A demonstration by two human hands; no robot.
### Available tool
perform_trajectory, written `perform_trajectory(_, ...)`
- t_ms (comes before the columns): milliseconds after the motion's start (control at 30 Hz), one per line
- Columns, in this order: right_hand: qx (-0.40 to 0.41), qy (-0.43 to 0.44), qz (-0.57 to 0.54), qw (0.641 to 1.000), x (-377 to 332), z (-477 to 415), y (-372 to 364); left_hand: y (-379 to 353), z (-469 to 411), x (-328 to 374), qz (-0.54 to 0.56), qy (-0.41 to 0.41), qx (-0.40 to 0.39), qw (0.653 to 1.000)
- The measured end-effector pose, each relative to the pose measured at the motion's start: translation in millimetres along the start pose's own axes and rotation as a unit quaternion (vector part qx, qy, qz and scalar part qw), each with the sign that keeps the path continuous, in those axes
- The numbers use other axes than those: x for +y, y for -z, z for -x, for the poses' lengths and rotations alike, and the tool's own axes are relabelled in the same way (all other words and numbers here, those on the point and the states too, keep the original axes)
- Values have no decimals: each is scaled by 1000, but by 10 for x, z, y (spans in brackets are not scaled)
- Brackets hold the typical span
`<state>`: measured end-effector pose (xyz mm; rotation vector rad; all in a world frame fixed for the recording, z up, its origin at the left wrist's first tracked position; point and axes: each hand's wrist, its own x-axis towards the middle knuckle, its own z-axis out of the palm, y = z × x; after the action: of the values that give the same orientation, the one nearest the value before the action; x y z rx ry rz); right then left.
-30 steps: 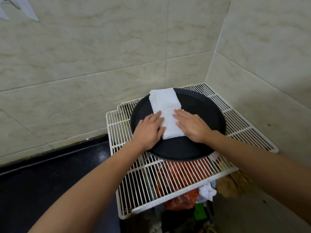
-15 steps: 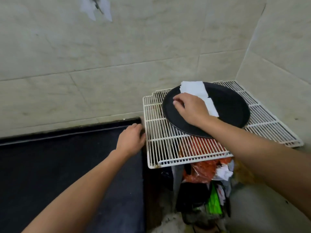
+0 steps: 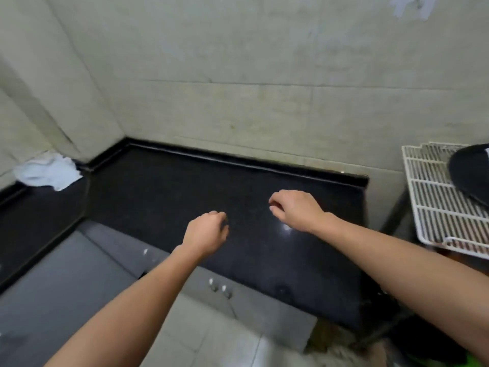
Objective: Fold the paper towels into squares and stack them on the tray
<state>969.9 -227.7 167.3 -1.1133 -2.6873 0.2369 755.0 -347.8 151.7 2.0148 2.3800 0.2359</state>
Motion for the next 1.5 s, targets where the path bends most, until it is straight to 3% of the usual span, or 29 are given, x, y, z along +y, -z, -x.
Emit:
perform_trajectory(233, -63, 106, -14, 992, -1955, -567, -748, 342, 1120, -1944, -48, 118, -23, 992)
perform_trajectory(367, -68, 172, -4, 983, -2743, -952, -941, 466, 1534, -2689, -47, 183, -10, 982)
perform_trajectory(800, -129, 310, -13, 942, -4417, -2668, -1920, 453, 1733, -4554, -34, 303, -16, 952)
perform_trajectory(1100, -157, 324, -22, 933, -5361, -4309, -2395, 729, 1107, -6052, -22, 363, 18, 931)
perform_trajectory(1500, -254, 276, -2, 927, -6292, -5672, -3307, 451, 630, -7866, 22, 386, -23, 922)
